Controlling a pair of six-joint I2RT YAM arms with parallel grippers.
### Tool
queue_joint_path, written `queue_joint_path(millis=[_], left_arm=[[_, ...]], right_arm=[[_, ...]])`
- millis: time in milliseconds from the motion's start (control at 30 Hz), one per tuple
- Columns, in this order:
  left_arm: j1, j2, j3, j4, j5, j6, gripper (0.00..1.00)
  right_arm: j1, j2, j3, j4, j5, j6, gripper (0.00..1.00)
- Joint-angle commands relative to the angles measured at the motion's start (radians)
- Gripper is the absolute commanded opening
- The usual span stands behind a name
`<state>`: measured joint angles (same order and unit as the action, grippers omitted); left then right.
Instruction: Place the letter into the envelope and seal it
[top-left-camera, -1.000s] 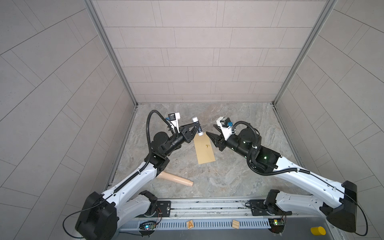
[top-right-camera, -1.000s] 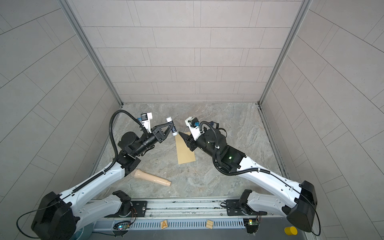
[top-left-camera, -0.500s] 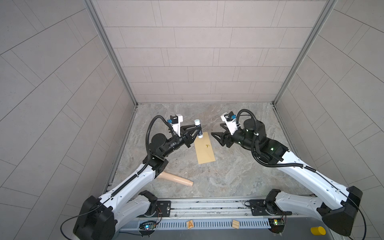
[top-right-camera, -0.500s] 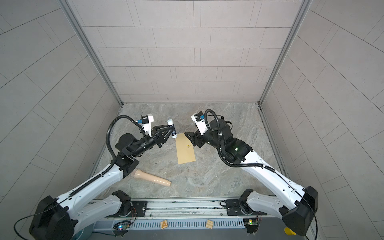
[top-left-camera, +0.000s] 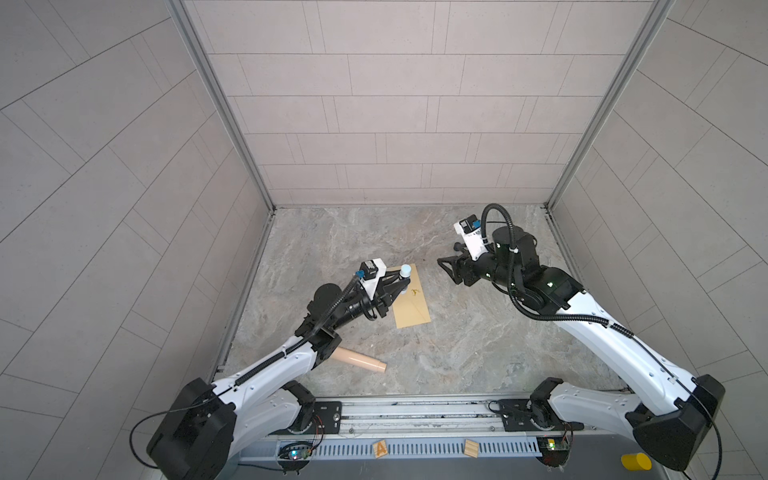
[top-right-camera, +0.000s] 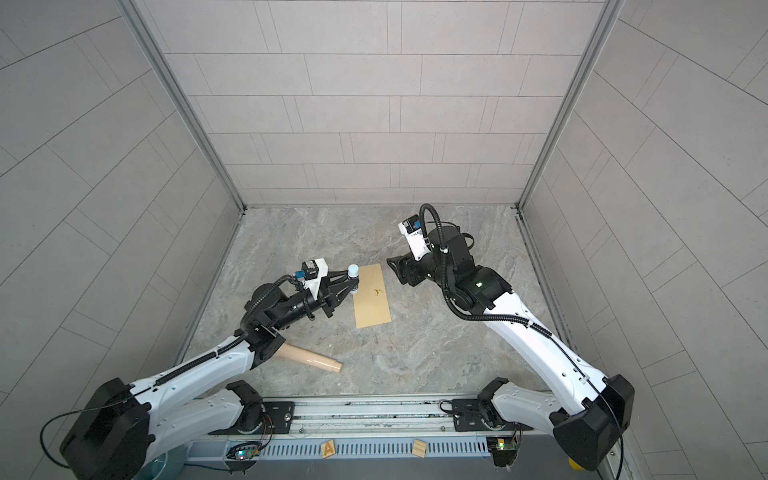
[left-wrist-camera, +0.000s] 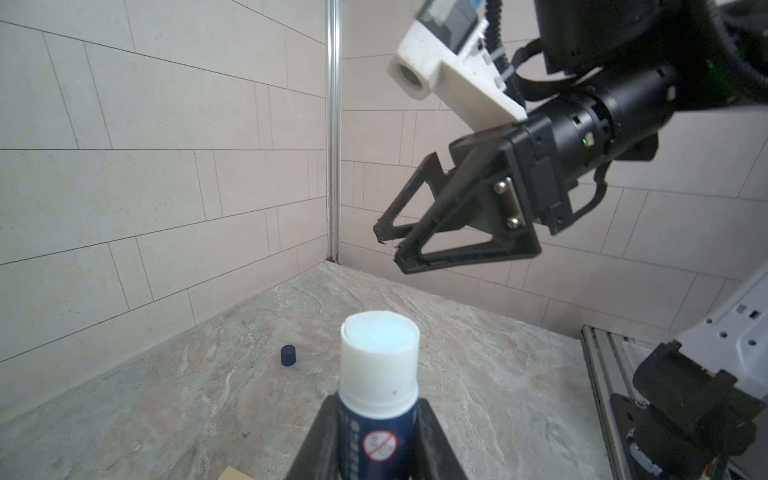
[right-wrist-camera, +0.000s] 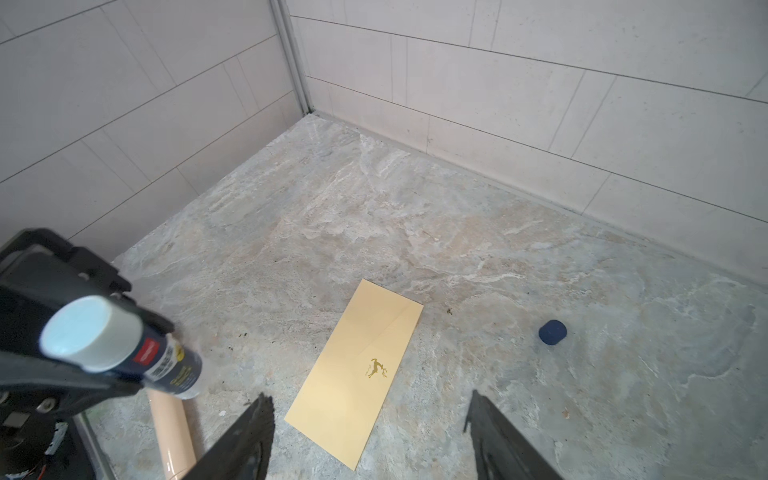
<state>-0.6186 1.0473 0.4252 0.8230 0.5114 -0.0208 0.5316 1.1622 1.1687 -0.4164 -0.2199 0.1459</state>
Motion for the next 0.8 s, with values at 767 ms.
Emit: queue_joint_path(millis=[767], left_arm=[[-0.050,0.080,-0.078,0.220,-0.061,0.112,0.00]], right_arm=[[-0.261,0.634,0.379,-0.142,0.123,0.015,0.80]])
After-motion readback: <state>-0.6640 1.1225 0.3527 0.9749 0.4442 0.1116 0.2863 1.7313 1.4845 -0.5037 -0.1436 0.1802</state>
